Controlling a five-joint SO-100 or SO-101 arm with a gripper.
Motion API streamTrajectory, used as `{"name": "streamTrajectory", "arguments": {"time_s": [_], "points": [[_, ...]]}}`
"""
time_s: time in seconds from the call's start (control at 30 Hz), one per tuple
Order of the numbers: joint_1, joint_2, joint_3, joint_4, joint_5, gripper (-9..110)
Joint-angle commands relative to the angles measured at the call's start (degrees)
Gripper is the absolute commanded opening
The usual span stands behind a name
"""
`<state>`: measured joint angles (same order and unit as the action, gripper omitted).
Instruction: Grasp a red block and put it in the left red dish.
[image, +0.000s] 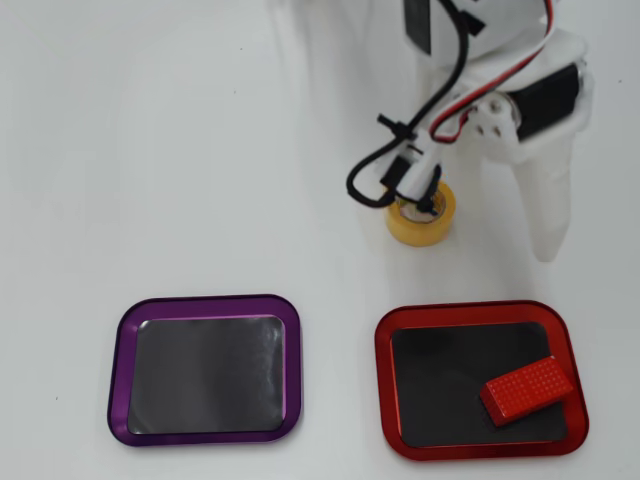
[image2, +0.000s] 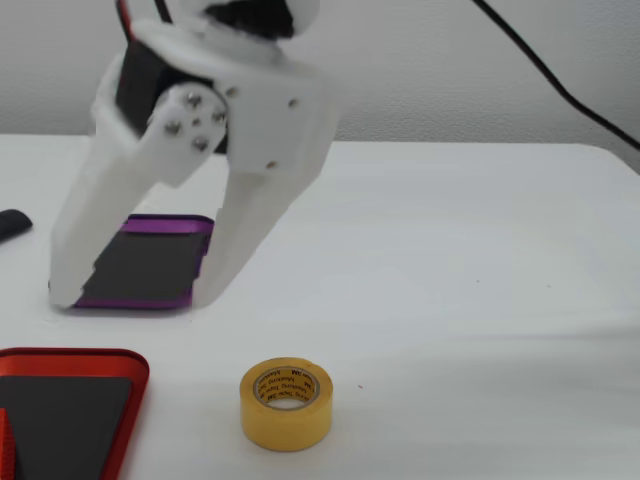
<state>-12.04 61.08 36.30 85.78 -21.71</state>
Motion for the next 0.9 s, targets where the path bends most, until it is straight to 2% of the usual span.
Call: {"name": "streamTrajectory", "arguments": {"time_s": [0.0,0.1,0.2,0.37,0.63,0.87], "points": [[-0.53,1.49,-10.20,11.07,3.87,24],[0.26,4.92,-11.60,11.87,8.70,24],[0.26,12.48,-2.72,11.78,8.79,24],[0.88,29.71,17.93,11.60,8.96,24],[11.16,58.01,51.68,5.45,9.23,24],[11.34,82.27,81.21,-9.49,9.49,24]]}}
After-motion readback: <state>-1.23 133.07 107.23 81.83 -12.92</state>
